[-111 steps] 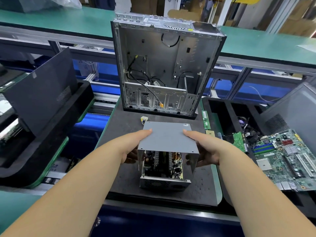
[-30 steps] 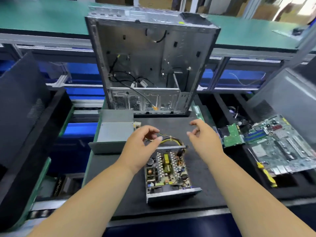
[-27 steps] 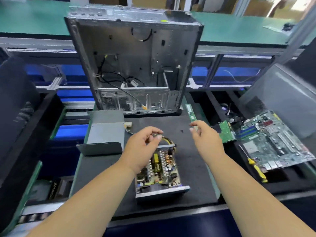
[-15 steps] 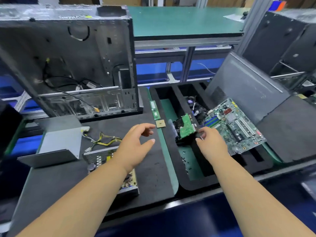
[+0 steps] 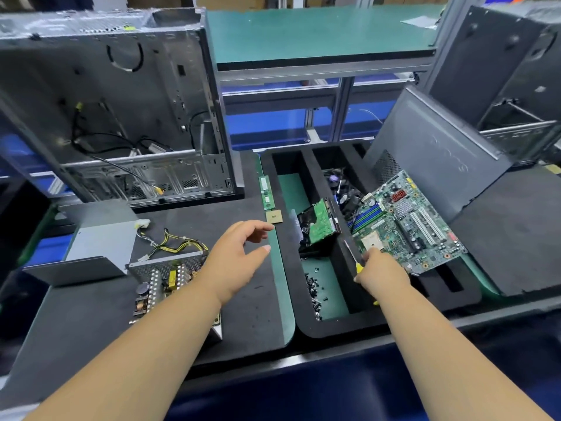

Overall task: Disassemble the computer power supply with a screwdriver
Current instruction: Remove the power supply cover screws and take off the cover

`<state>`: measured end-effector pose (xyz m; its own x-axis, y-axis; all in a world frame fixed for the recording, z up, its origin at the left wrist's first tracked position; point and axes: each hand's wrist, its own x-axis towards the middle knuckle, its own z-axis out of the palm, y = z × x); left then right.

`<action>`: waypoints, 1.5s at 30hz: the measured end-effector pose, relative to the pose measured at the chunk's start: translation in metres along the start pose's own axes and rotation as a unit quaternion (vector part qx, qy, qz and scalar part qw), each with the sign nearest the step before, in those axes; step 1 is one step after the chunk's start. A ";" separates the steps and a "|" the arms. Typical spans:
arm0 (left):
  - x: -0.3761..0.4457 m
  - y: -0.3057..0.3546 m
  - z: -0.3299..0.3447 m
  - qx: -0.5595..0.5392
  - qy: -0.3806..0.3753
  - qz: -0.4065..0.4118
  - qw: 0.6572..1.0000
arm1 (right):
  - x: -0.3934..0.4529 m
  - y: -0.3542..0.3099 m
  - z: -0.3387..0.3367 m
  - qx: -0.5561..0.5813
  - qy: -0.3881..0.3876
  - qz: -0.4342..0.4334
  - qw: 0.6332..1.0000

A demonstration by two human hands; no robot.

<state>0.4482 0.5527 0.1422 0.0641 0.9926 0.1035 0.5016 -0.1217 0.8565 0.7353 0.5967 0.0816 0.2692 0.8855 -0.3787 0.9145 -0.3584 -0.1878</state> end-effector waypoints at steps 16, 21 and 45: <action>-0.036 -0.042 -0.074 0.000 0.078 -0.083 0.994 | -0.017 -0.067 -0.019 0.147 0.099 -0.017 0.984; -0.042 -0.073 -0.110 0.099 0.072 -0.099 0.988 | -0.030 -0.100 -0.010 0.212 0.087 -0.076 0.970; -0.015 -0.118 -0.152 0.294 -0.008 -0.043 0.955 | -0.102 -0.228 0.056 0.278 -0.087 -0.098 0.952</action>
<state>0.2564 0.5528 0.1165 0.0116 0.9994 0.0332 0.9028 -0.0248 0.4294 0.4820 0.5712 0.1120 0.0119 0.9064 -0.4222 0.6285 -0.3352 -0.7019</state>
